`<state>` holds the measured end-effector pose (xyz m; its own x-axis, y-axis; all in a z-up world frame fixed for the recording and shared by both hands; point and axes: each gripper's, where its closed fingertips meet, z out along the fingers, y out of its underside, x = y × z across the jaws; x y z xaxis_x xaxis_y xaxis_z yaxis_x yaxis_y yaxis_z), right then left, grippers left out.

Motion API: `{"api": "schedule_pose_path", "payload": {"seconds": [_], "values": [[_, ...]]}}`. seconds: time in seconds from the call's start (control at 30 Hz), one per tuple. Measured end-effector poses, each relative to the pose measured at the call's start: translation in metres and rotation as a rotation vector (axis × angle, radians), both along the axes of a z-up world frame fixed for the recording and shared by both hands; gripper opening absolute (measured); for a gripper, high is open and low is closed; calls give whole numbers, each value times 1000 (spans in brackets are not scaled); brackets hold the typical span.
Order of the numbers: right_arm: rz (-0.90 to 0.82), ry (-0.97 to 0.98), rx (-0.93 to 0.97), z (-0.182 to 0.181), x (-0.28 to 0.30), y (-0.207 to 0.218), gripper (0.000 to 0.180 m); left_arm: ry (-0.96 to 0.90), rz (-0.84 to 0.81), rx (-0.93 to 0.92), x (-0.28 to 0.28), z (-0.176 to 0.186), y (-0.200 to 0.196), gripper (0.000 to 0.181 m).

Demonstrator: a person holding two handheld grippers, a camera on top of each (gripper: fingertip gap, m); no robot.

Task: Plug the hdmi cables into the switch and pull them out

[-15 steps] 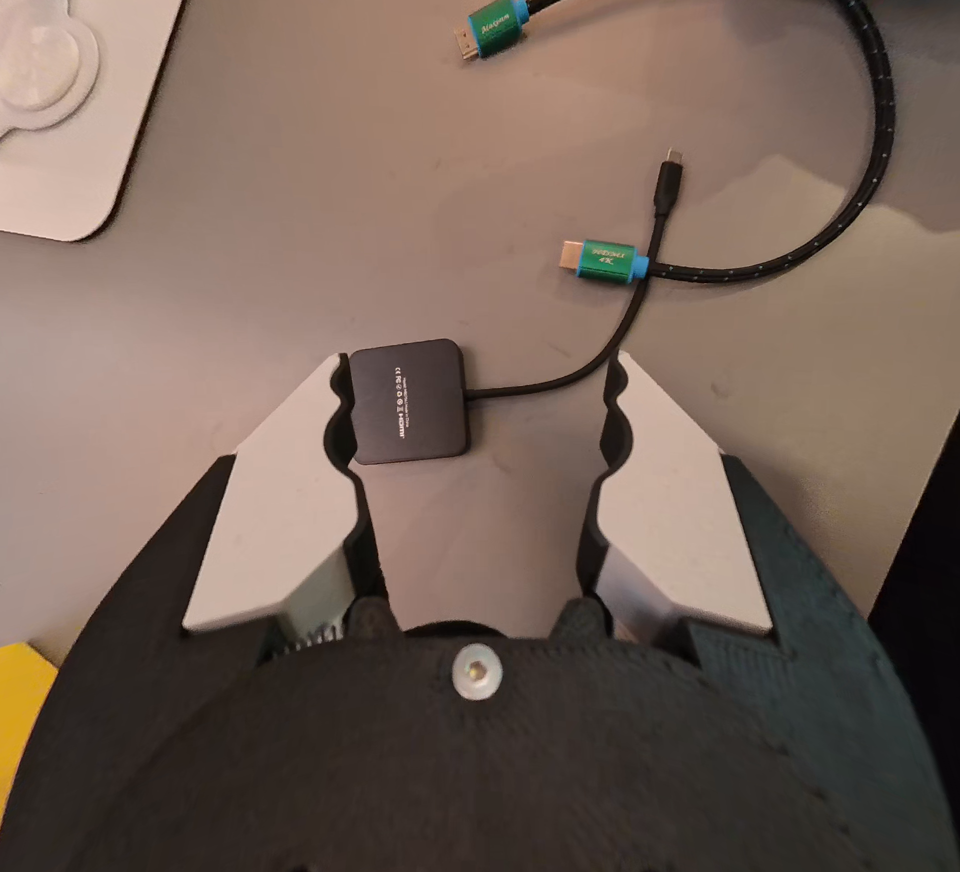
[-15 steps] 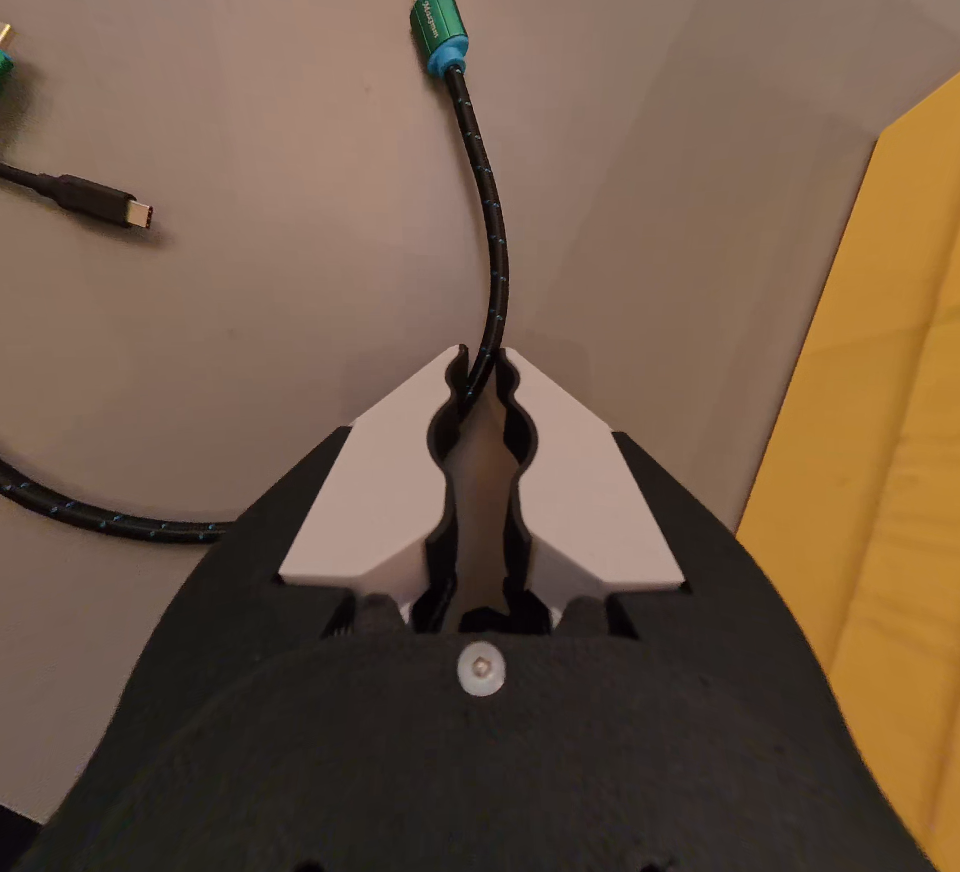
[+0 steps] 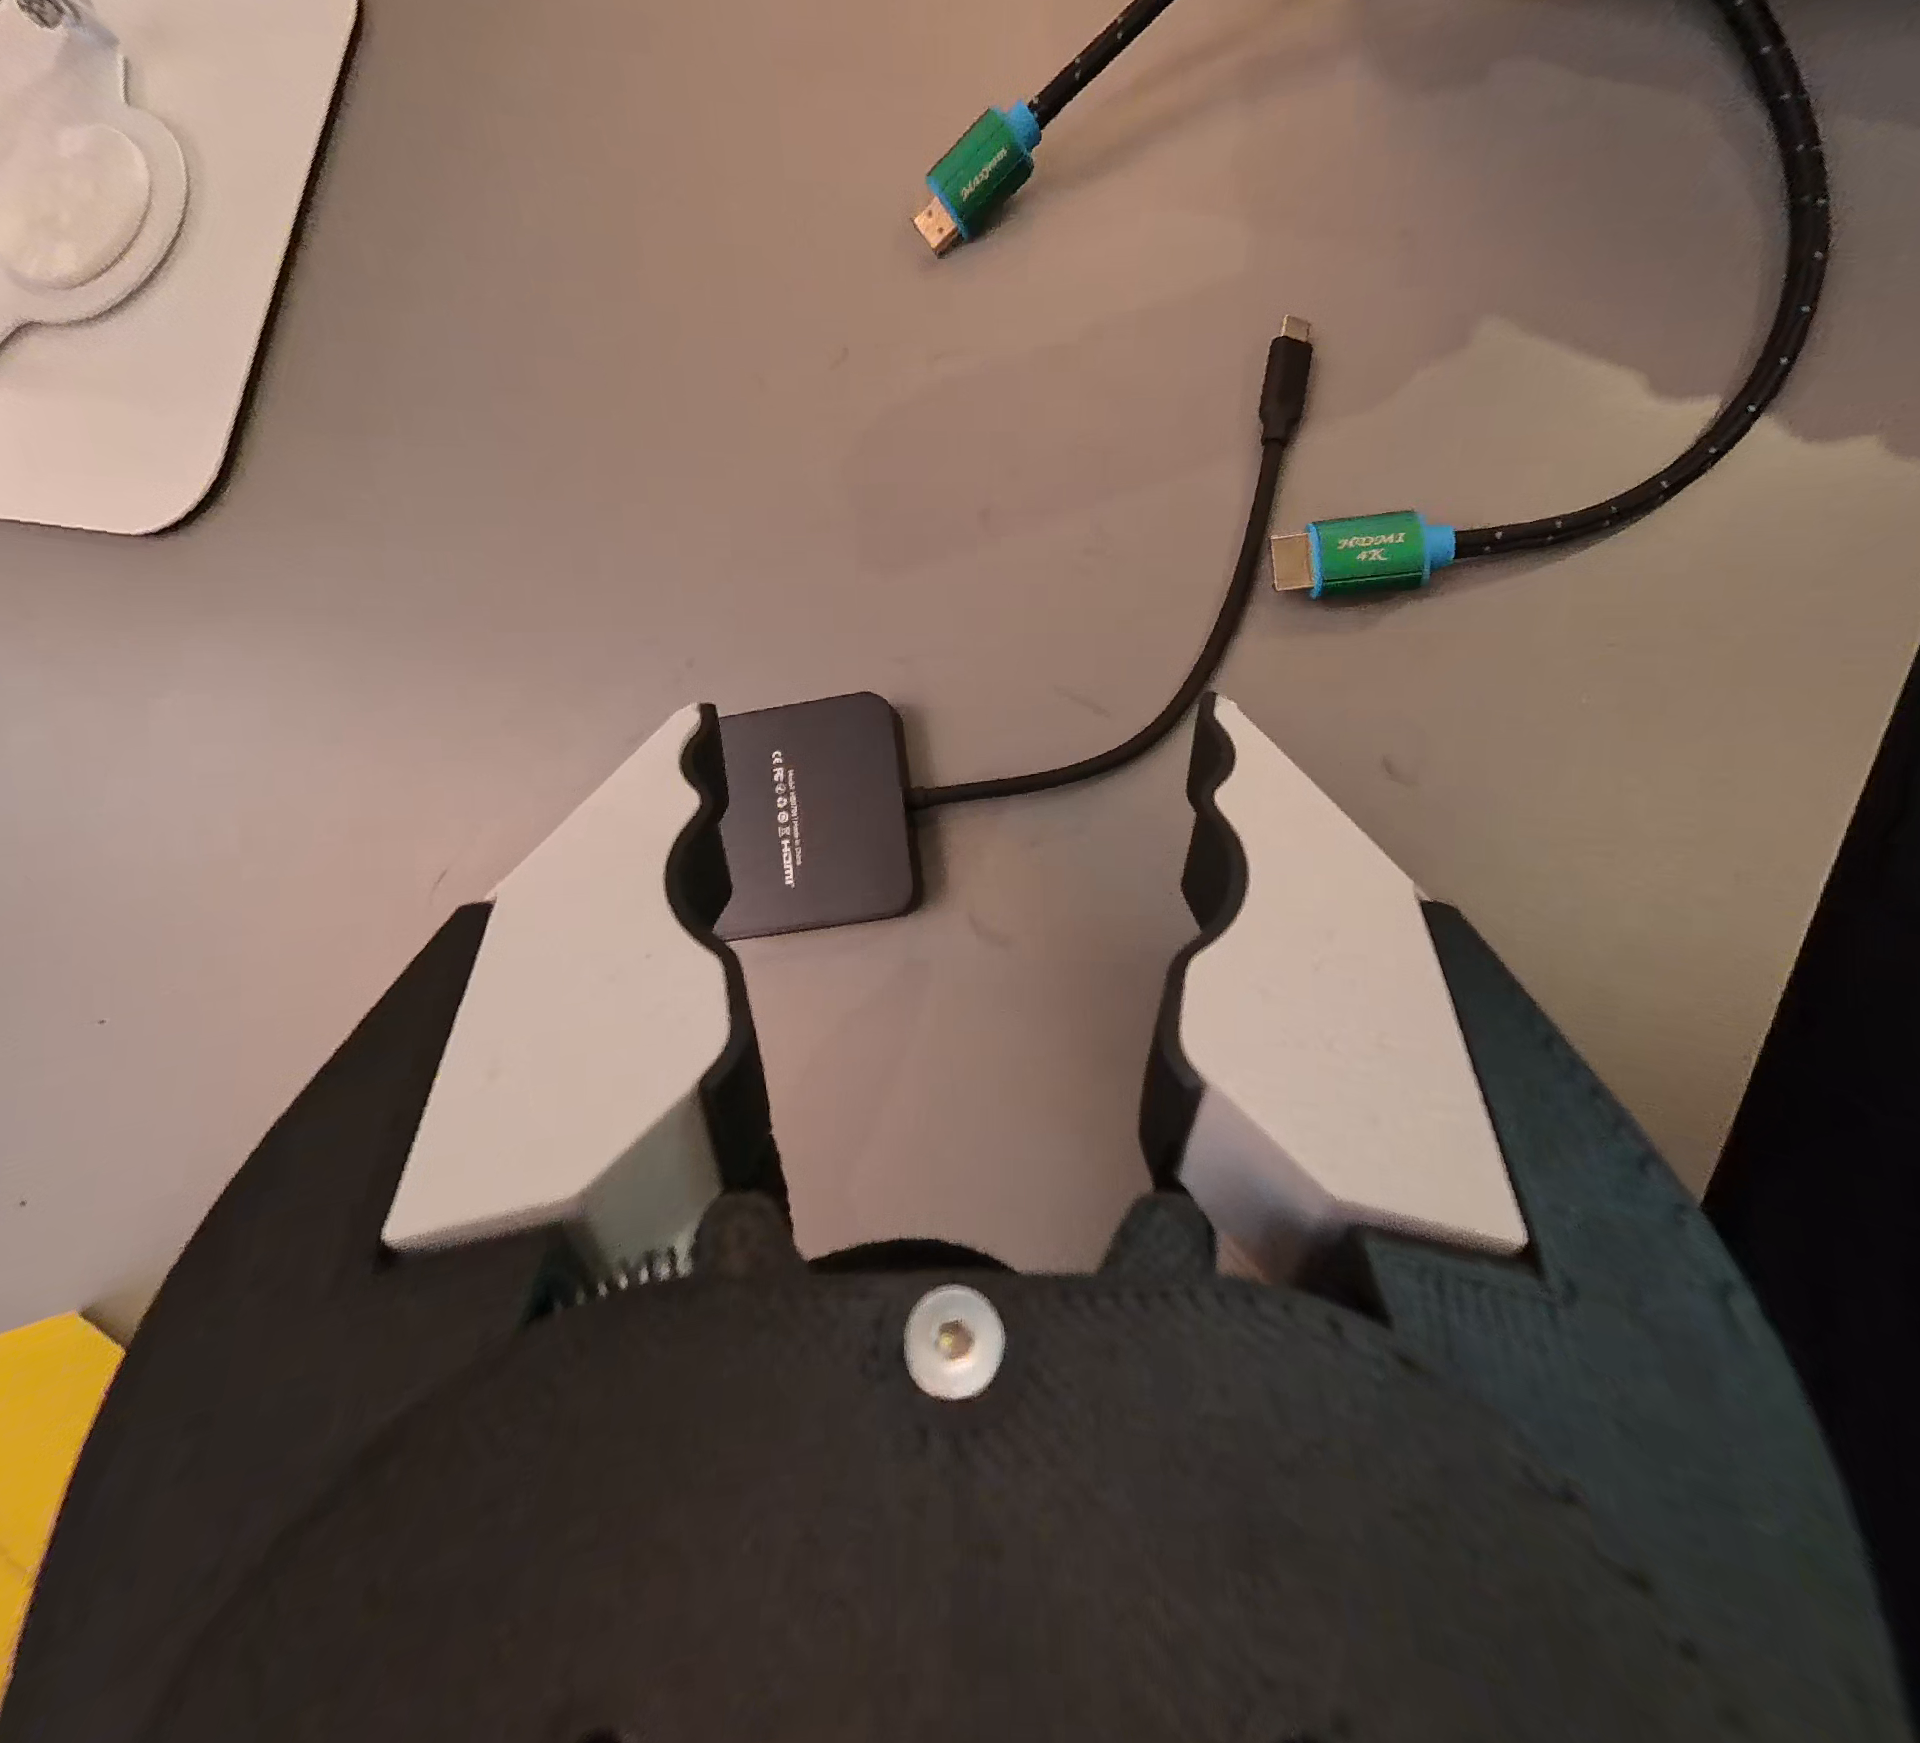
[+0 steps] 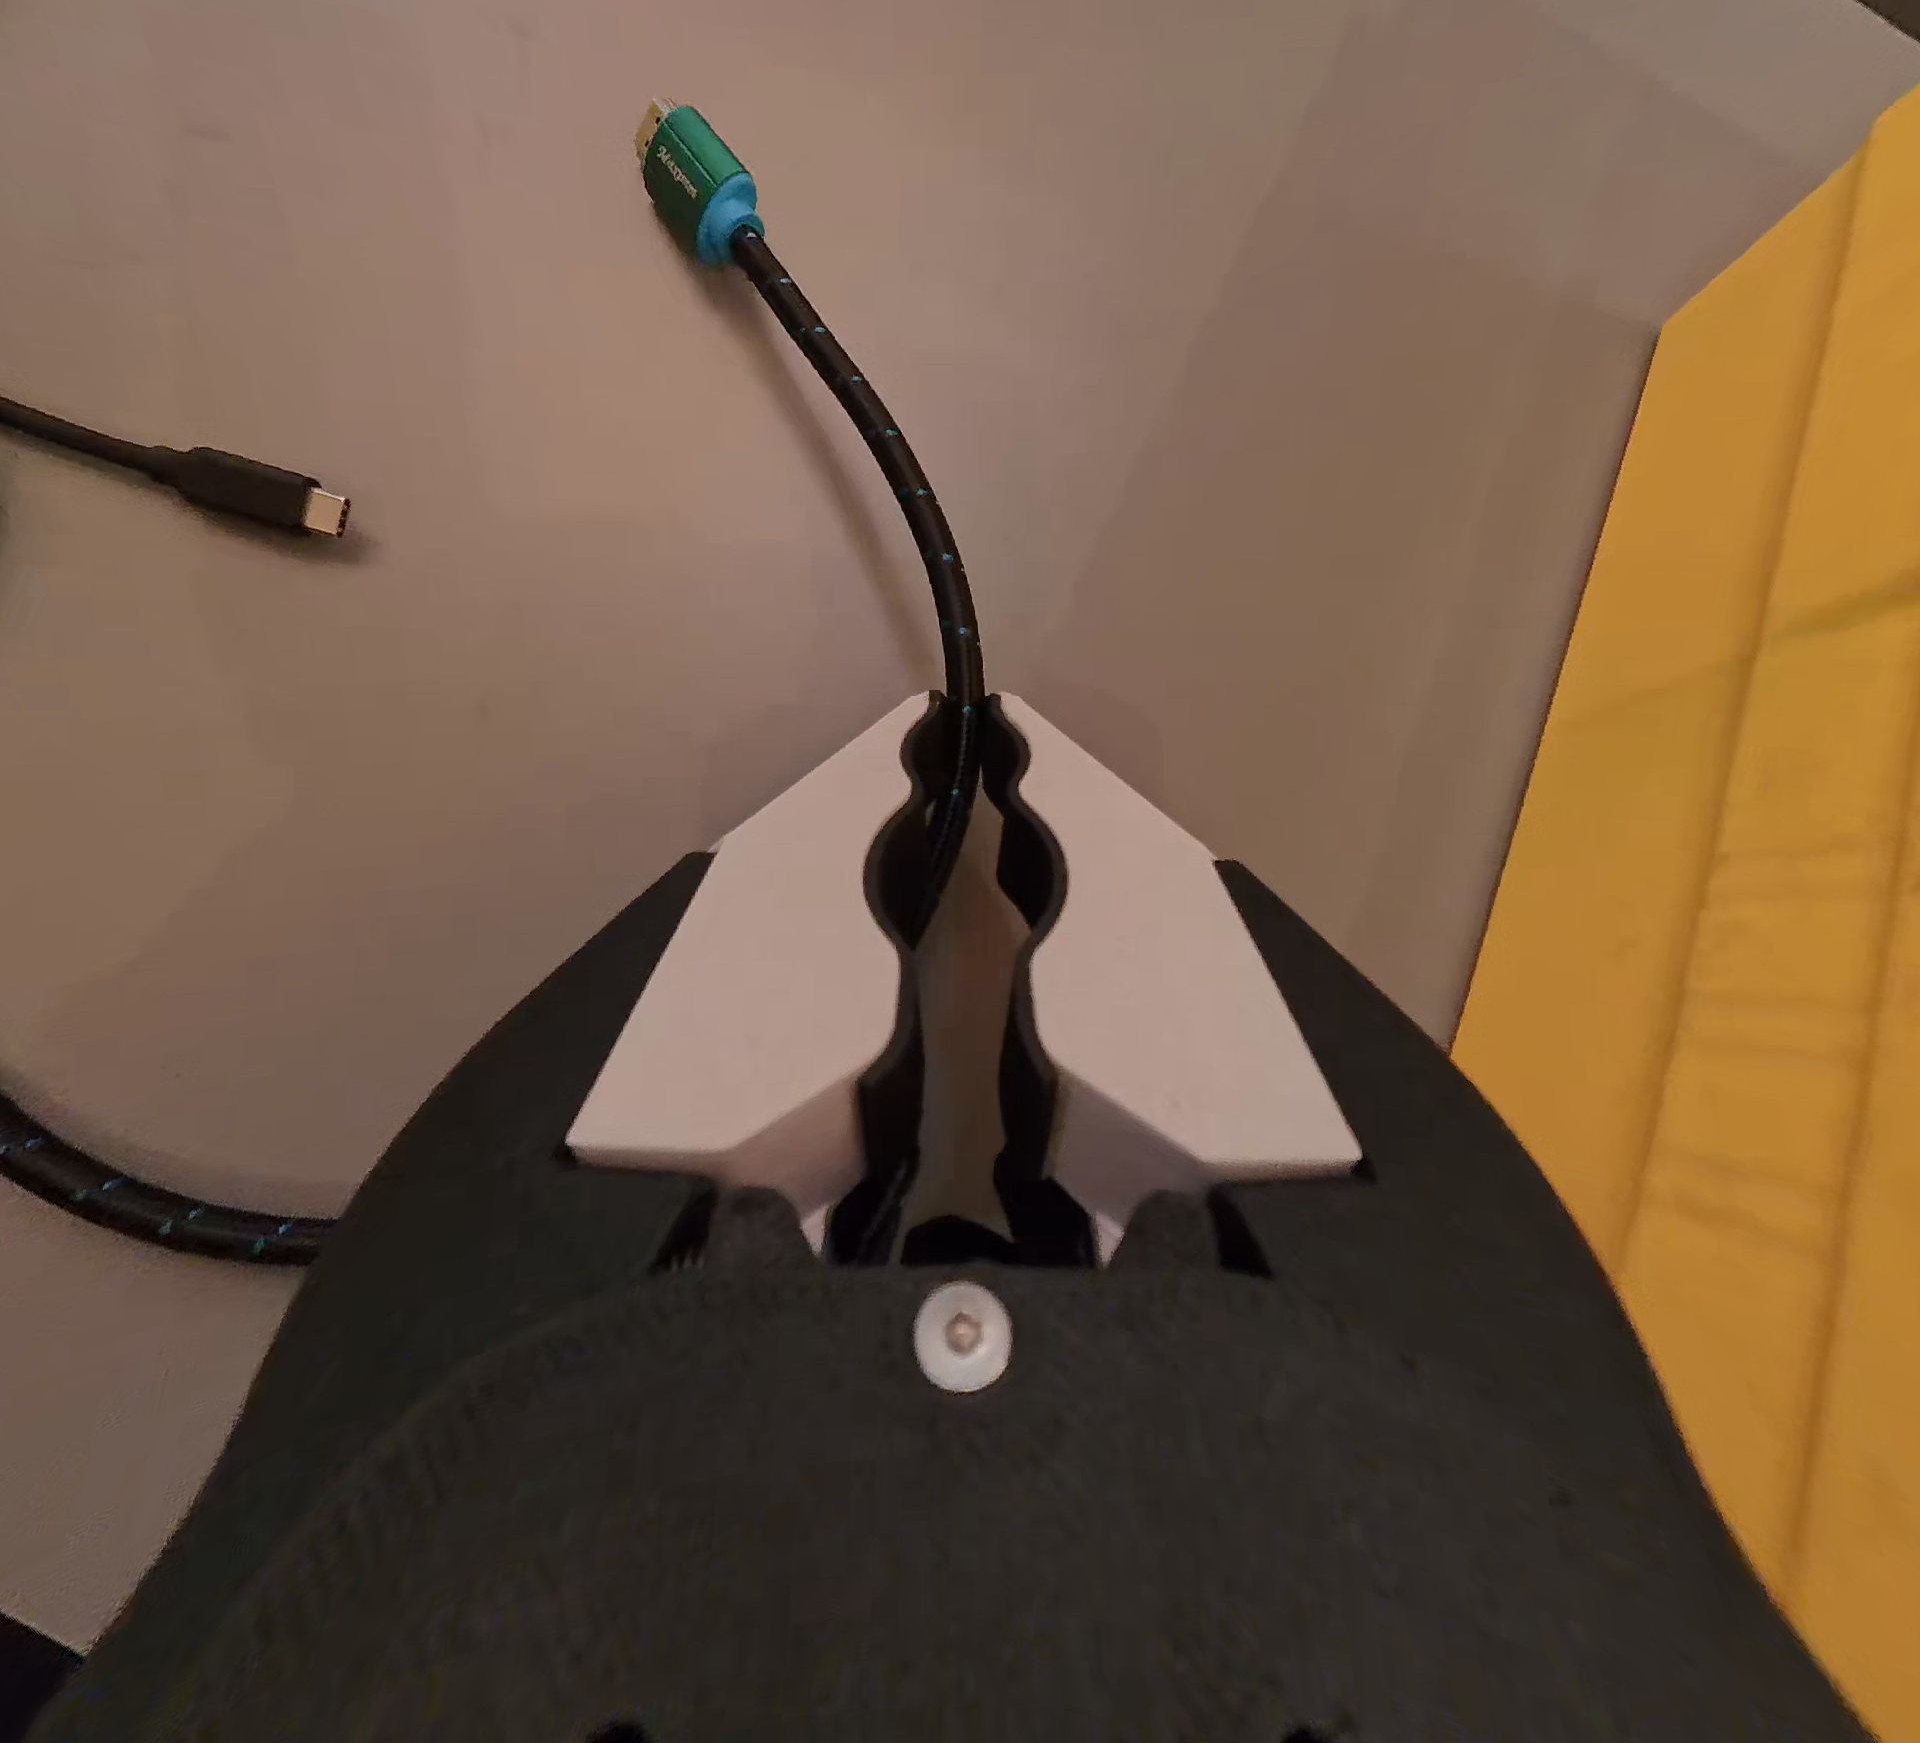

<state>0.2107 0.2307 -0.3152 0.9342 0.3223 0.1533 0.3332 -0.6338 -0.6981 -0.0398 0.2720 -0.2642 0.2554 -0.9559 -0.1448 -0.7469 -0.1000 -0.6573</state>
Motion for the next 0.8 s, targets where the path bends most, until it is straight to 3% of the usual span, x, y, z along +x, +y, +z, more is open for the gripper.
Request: {"api": "schedule_pose_path", "payload": {"seconds": [0.33, 0.5, 0.67, 0.8], "values": [[-9, 78, 60, 15, -11, 6, 3, 0, -40, 2, 7, 3, -11, 87], [-17, 184, 102, 27, -18, 9, 3, 14, -170, -17, 23, 0, -41, 82], [-27, 325, 148, 42, -22, 10, 3, 81, -286, -8, 43, -19, -73, 84], [-18, 431, 202, 58, -25, 11, 3, 147, -219, -11, 46, -42, -67, 88]]}}
